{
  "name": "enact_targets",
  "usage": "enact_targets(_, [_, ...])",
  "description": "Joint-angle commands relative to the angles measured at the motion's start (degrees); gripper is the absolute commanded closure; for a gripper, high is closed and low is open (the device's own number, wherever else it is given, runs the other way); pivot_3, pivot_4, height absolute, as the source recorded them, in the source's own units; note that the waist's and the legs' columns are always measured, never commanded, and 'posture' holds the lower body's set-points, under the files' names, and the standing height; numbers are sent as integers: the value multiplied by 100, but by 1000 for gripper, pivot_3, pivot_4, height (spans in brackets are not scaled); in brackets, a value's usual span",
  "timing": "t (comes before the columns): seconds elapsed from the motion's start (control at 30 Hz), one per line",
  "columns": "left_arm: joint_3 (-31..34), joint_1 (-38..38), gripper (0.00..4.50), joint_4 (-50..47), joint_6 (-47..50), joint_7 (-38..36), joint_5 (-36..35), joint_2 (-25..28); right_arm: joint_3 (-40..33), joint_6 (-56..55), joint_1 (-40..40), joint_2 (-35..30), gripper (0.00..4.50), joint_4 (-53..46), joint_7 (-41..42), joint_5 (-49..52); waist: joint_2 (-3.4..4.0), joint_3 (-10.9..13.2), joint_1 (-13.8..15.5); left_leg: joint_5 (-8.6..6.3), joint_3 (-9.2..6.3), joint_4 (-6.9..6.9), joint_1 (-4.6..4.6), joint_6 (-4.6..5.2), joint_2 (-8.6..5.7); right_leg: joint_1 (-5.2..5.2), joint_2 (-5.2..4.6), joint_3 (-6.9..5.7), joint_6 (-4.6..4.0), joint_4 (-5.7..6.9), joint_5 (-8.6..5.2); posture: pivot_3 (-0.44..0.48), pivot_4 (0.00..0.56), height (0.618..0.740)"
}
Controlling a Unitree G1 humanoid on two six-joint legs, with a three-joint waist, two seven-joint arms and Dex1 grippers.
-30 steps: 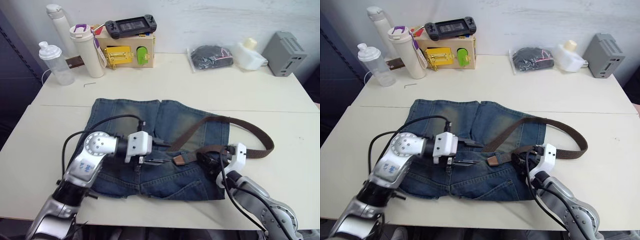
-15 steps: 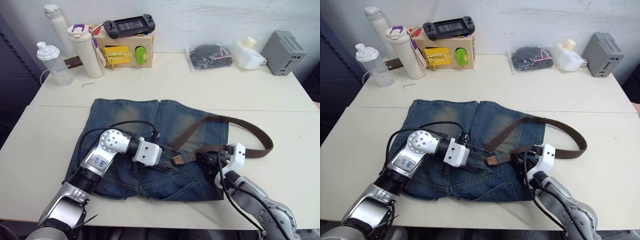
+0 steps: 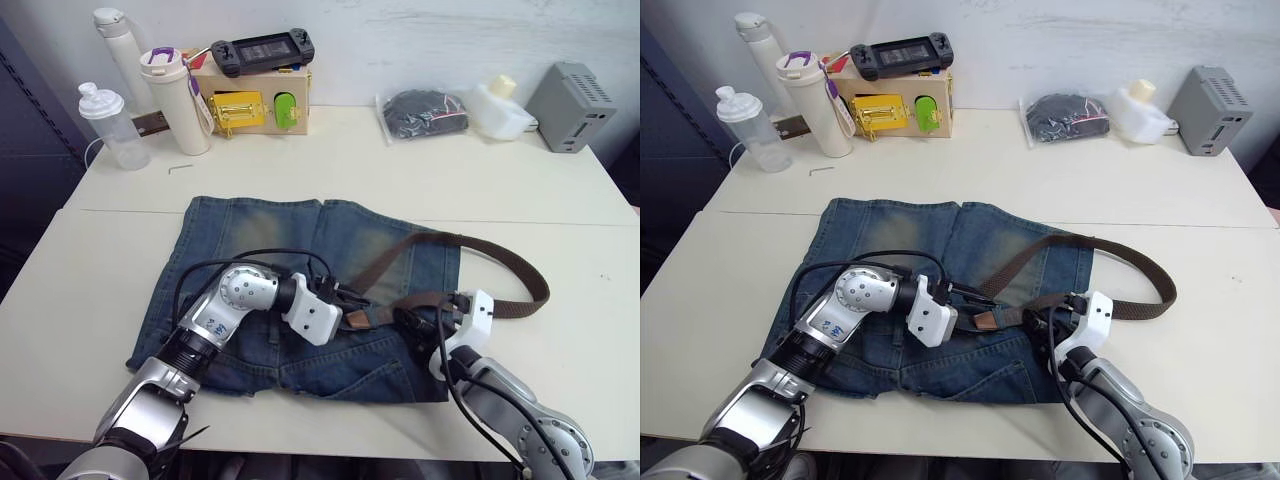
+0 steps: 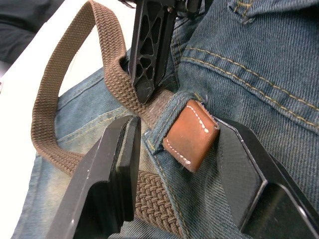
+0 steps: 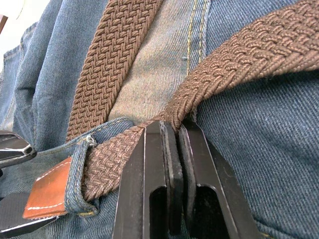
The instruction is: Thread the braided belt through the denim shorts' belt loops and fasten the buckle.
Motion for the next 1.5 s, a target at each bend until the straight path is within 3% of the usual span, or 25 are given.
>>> enact_targets(0.03, [-40,53,1995,-156,-152,66,21,82,46,28,45,48,4500,-154,1,123,0,0,-3,0,0,0,0,0,0,0,0,0,0,0,0,0,150,740])
enact_targets(0.23, [-57,112,4464,-280,-204,54,-5,175,21,38,-5,52,4500,-125,-20,139,0,0,-3,0,0,-1,0,0,0,-1,0,0,0,1,0,0,150,740])
enact_targets(0.5, [-64,22,4464,-278,-162,128,136,193,-64,-23,-128,80,4500,-242,-54,254,0,0,-6,0,0,-1,0,0,0,-1,0,0,0,0,0,0,150,740])
enact_targets(0.67, [-80,-82,4500,-255,-150,173,171,120,-533,-339,35,-68,2481,-790,-260,1260,4,2,-1,0,0,0,-2,0,0,-2,-1,0,0,0,0,0,150,740])
enact_targets(0.73, [-95,-112,4500,-265,-113,175,163,90,-801,-308,132,-564,1423,-1073,10,1591,4,2,9,0,0,3,-6,0,-1,-2,-3,0,0,-1,0,0,150,740])
enact_targets(0.83, [-127,-155,4500,-323,-88,149,138,65,-1229,-54,499,-1791,37,-1751,1053,1558,10,6,30,-1,-2,10,-17,3,-13,-2,-11,0,0,-6,0,0,150,740])
enact_targets(0.9, [-149,-231,4500,-418,-3,109,105,41,-1535,-7,748,-2618,37,-2348,2014,1225,17,11,32,-1,-2,11,-21,3,-9,2,-4,-4,0,-12,0,0,150,740])
enact_targets(1.0, [-161,-373,4500,-526,259,34,9,-28,-1295,-161,1217,-4079,37,-2693,3195,13,11,10,38,-1,4,12,-21,6,-8,7,0,-5,1,-20,0,0,150,740])
enact_targets(1.13, [-152,-441,4500,-668,536,-240,-185,57,-65,-1492,2112,-5525,37,-2710,3769,-3419,8,11,61,-1,9,15,-21,12,-10,13,1,-3,0,-34,0,0,150,740])
enact_targets(1.2, [-115,-426,4500,-777,683,-350,-265,135,379,-2008,2343,-5664,37,-2590,3645,-4811,3,14,73,-1,11,12,-23,12,-10,8,1,-3,1,-31,0,0,150,740])
enact_targets(1.4, [-47,-402,4500,-996,992,-453,-401,259,1771,-3237,2358,-5219,37,-1976,3344,-7928,-10,13,125,0,11,21,-22,10,-11,4,-1,-2,1,-22,0,0,150,740])
enact_targets(1.5, [-51,-362,4500,-1059,1048,-464,-416,297,2234,-3572,2340,-4607,37,-1777,3224,-8689,-16,10,120,2,9,18,-21,6,-9,-1,0,-1,1,-20,0,0,150,740])
